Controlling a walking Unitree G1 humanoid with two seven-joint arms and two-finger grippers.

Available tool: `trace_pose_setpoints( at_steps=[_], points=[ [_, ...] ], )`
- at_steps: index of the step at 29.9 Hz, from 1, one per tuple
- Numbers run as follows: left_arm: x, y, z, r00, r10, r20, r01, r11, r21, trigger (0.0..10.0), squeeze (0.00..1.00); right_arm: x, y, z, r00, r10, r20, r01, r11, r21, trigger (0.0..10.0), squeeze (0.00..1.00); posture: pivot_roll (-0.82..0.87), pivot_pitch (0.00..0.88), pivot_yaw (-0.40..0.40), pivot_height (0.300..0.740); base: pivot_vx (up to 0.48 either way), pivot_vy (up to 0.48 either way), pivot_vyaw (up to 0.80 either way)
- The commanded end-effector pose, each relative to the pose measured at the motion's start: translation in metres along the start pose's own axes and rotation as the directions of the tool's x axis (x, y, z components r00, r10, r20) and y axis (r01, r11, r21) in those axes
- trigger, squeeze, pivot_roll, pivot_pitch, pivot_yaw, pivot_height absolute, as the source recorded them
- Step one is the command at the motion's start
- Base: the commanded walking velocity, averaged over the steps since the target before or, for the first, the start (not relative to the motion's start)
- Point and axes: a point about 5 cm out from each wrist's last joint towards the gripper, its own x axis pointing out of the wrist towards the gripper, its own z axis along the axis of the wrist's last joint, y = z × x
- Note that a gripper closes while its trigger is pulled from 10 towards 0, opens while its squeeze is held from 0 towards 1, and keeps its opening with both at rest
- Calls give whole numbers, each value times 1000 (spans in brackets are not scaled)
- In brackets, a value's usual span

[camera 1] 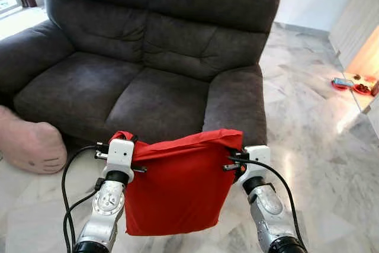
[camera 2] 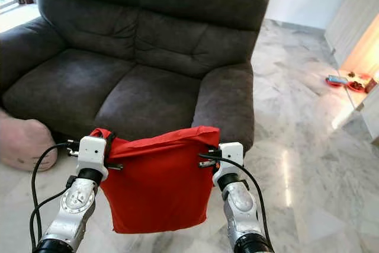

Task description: Move the pillow to the sofa from floor

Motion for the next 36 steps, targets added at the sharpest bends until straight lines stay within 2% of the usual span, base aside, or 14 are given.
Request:
trace_pose_setpoints(
  at_steps=[1,13,20,24,36],
  points=[
    [5,16,12,996,65,56,-65,998,2,10000,0,3,-21,18,992,-101,77,100,995,15,10000,0,139,0,-130,740,0,0,0],
    [5,18,14,995,77,59,-78,997,1,10000,0,6,-21,26,990,-99,105,98,995,17,10000,0,140,0,-132,740,0,0,0],
    [6,25,23,992,83,94,-85,996,19,10000,0,12,-19,45,979,-94,180,93,996,17,10000,0,137,0,-130,740,0,0,0],
    [7,28,26,990,97,100,-101,994,36,10000,0,12,-19,47,977,-97,189,95,995,16,10000,0,138,0,-133,740,0,0,0],
    [4,30,27,989,107,102,-112,992,50,10000,0,-3,-26,23,979,-175,100,173,984,27,10000,0,141,0,-137,740,0,0,0]
  ],
)
